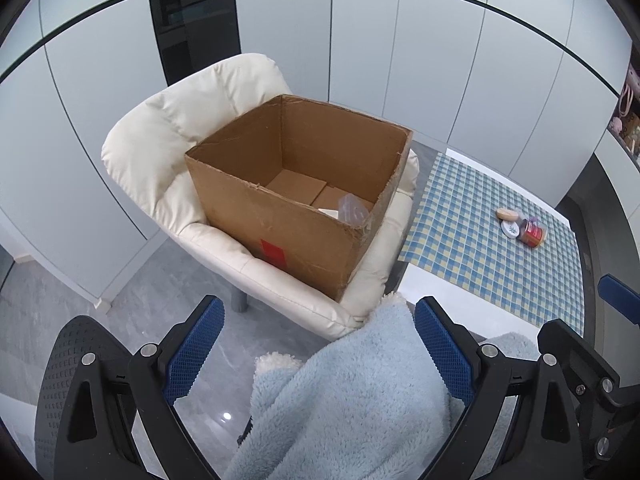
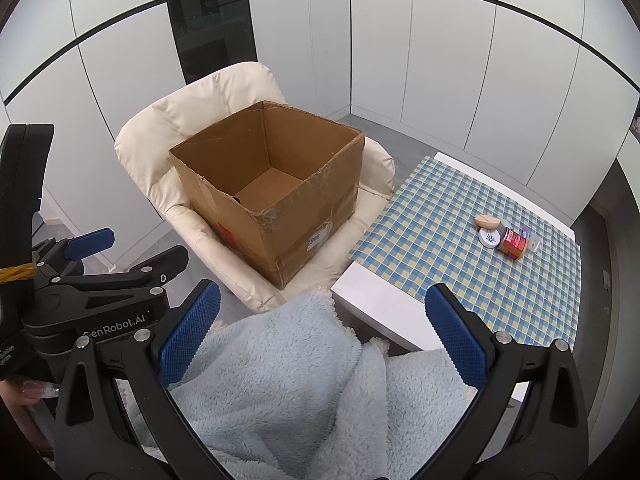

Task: Organize objects
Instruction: 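Move both open tools toward the checked table with the cosmetics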

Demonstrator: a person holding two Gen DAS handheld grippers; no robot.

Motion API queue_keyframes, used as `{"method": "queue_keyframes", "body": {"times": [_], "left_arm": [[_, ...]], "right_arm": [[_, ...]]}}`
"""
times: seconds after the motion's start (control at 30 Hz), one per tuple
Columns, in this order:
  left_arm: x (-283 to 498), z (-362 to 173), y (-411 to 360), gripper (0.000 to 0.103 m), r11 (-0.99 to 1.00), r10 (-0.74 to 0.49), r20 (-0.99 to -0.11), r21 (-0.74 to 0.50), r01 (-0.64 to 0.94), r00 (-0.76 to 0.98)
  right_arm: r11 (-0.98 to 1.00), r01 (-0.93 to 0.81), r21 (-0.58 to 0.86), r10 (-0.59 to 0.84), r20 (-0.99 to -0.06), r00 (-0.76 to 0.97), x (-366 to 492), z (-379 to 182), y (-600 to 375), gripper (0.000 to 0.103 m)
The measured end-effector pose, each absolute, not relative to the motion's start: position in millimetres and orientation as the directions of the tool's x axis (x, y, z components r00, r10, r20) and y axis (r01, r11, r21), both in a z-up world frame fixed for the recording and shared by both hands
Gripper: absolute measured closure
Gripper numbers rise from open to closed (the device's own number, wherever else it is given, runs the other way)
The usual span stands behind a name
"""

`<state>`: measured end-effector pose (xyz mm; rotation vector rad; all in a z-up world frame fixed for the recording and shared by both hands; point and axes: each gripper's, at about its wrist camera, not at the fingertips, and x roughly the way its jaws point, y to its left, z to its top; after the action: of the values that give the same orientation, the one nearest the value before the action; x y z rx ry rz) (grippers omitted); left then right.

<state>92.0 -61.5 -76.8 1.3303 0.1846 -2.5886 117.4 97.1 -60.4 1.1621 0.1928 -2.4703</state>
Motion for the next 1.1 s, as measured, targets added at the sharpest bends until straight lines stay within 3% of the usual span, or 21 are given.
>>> {"method": "queue_keyframes", "body": {"times": [1.1], "left_arm": [[59.9,-76.4,36.5,0.007,-1.000,0.011,-0.807,-0.007,-0.009,-0.590]], "right_arm": [[-0.982,0.186,0.042,-0.149,-0.777,-0.612,127.7,-65.6,185.1,0.000]]}}
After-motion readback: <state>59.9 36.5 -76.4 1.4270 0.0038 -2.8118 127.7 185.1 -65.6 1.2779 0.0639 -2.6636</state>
